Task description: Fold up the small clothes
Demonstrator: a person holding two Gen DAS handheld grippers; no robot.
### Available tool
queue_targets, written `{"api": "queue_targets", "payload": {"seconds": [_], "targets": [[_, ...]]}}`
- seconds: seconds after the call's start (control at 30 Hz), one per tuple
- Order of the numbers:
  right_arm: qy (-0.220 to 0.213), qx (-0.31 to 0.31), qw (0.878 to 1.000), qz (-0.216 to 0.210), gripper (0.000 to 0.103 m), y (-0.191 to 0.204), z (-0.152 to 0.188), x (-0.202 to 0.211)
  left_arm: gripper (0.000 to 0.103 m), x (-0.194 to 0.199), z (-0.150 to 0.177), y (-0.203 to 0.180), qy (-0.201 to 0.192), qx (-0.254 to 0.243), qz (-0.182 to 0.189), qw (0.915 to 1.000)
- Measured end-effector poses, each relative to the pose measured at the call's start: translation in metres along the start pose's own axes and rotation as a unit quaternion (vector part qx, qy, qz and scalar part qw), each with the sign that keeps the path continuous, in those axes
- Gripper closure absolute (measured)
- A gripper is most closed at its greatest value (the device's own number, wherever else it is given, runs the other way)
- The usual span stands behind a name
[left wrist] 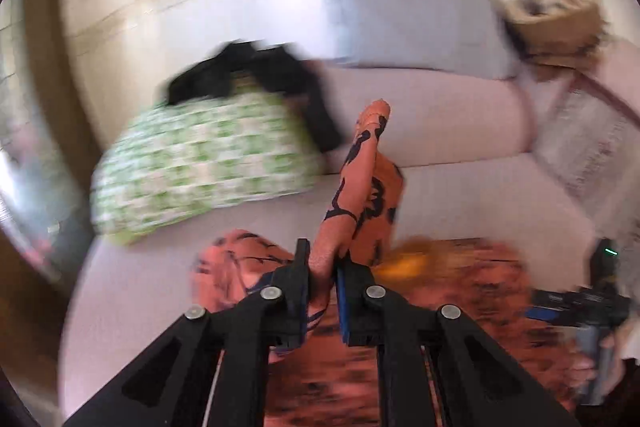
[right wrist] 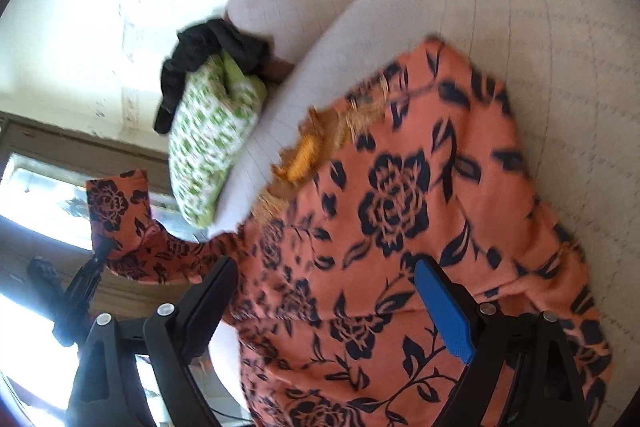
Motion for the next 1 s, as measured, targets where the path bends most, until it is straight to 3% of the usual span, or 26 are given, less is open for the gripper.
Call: {"api": "queue_targets", "payload": {"seconds": [0.03,0.1,0.17,0.23,0.43,0.5,0.6,0.73,0.87,1.0], "targets": [[-0.008,-0.005,1.000,-0.007,0.011,-0.001,-0.003,0.006,0.059,-0.011,0.005,-0.029,0.021,-0.015,0.031,0.9992],[-0.029,-0.022,0.999,-0.017,0.011,-0.008,-0.011,0.020,0.039,-0.026,0.018,-0.067,0.047,-0.040,0.062,0.9962],[-0.045,-0.039,0.998,-0.027,0.011,-0.016,-0.019,0.033,0.039,-0.032,0.032,-0.089,0.052,-0.061,0.072,0.9942],[-0.048,-0.051,0.997,-0.033,0.011,-0.021,-0.025,0.040,0.039,-0.035,0.043,-0.084,0.058,-0.053,0.063,0.9949],[-0.021,-0.054,0.998,-0.027,0.011,-0.021,-0.026,0.028,0.038,-0.041,0.080,0.009,0.084,0.048,-0.031,0.9948],[-0.015,-0.046,0.999,-0.014,0.012,-0.018,-0.026,0.019,0.038,-0.039,0.098,0.039,0.088,0.075,-0.064,0.9913],[-0.010,-0.045,0.999,0.011,0.022,-0.021,-0.026,0.004,0.038,-0.042,0.127,0.077,0.093,0.116,-0.109,0.9829],[-0.021,-0.046,0.998,0.041,0.030,-0.028,-0.032,-0.014,0.038,-0.047,0.157,0.102,0.091,0.166,-0.139,0.9719],[-0.021,-0.041,0.996,0.080,0.034,-0.032,-0.035,-0.036,0.038,-0.060,0.181,0.118,0.086,0.206,-0.157,0.9619],[-0.030,0.008,0.993,0.115,0.037,-0.020,-0.033,-0.048,0.038,-0.071,0.206,0.129,0.095,0.240,-0.154,0.9538]]}}
Point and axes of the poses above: each gripper's, at about its wrist camera, not at the fingertips, and x roughly against the way its jaws point, y to its left, z to its underside, the point moved 2 cm from there along -x, roughly the way its jaws point, and after that the axes turned 7 degrees about z, right-handed, at the moved point
